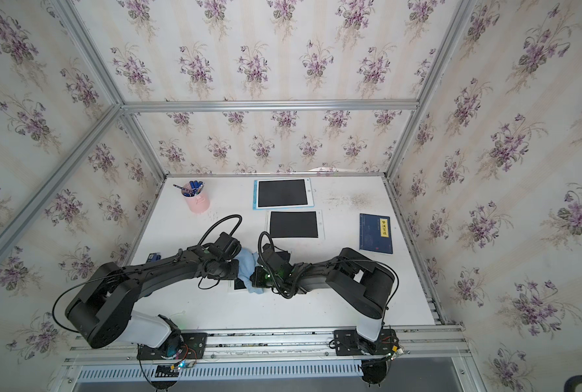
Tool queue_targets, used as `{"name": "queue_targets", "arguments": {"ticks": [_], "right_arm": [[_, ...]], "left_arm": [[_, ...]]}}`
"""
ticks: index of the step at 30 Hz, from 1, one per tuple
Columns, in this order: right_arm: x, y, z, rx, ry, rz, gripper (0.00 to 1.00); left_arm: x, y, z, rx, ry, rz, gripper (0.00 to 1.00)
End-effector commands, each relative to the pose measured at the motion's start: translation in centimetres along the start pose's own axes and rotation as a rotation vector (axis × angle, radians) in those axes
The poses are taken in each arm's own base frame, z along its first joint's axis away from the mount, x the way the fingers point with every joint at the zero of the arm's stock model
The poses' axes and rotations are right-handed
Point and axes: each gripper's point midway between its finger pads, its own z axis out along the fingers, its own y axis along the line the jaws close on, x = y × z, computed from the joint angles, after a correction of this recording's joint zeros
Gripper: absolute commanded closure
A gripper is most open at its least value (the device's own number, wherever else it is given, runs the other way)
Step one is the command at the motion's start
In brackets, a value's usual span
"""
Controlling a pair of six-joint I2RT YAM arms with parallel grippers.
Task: Wipe the drawing tablet
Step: Wipe the dirt from the drawing tablet.
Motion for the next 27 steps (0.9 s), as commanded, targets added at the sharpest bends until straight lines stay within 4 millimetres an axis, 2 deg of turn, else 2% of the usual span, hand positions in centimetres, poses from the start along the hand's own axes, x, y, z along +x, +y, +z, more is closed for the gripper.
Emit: {"name": "queue_targets", "arguments": {"ticks": [1, 8, 15, 21, 27], "right_arm": [[1.5, -4.5, -0.6, 0.186, 0.03, 0.048, 1.0], [1.4, -4.8, -1.4, 0.202, 0.017, 0.046, 1.0], [1.9, -4.6, -1.0, 0.195, 0.038, 0.041, 1.0], [2.4, -4.3, -0.5, 0.196, 0.058, 0.031, 1.0], [2.6, -6.0, -1.5, 0.275, 0.049, 0.039, 1.0]], "left_arm": [[2.7, 1.4, 0.3, -0.056, 0.101, -0.003, 0.61], [3.3, 0.6, 1.2, -0.004, 0.12, -0.033, 0.63], [4.2, 0.8, 1.9, 0.002, 0.133, -0.049, 0.75], [4.8, 1.2, 2.1, 0.0, 0.138, -0.058, 0.74], [5.0, 1.3, 2.1, -0.003, 0.139, -0.062, 0.74]]}}
